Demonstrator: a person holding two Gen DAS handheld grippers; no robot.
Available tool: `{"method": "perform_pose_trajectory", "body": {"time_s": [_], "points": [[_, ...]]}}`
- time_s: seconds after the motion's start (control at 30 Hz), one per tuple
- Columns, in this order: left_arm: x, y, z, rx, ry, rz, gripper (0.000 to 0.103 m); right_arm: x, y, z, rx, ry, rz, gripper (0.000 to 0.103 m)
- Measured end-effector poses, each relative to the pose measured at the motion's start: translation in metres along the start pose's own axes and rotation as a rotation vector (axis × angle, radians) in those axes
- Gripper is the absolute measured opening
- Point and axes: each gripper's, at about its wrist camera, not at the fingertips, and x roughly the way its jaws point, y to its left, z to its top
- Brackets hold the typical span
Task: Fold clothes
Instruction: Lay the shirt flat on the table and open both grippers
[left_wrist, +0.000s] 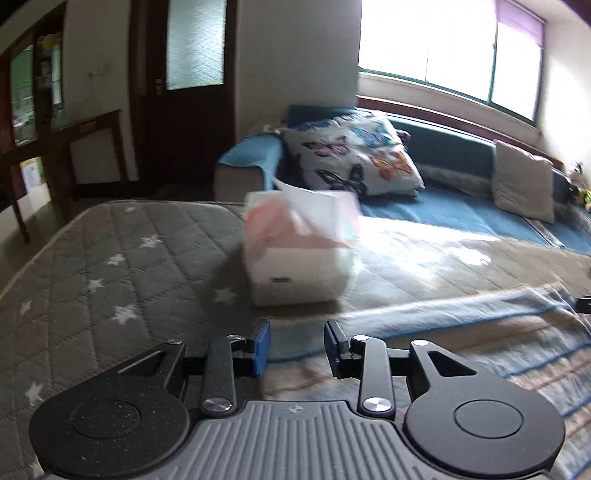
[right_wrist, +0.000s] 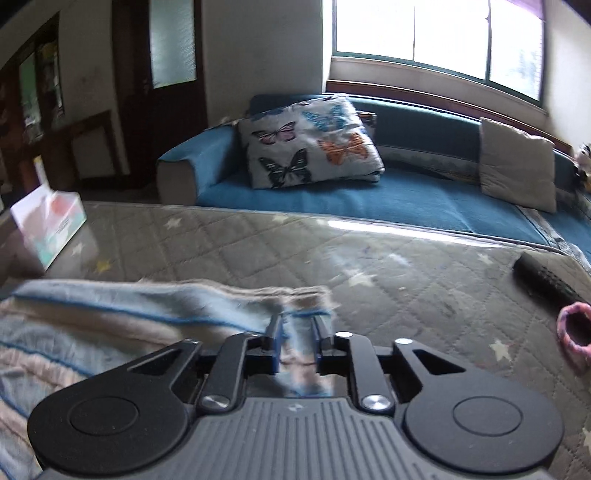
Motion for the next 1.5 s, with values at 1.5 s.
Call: {"method": "perform_pose_trajectory", "body": {"time_s": [1.5], "points": [[-0.093, -0.06, -0.098, 0.242, 0.054, -0.057, 0.061, -0.097, 0.15, -0.096, -0.454, 0.046, 0.249, 0.054]]}}
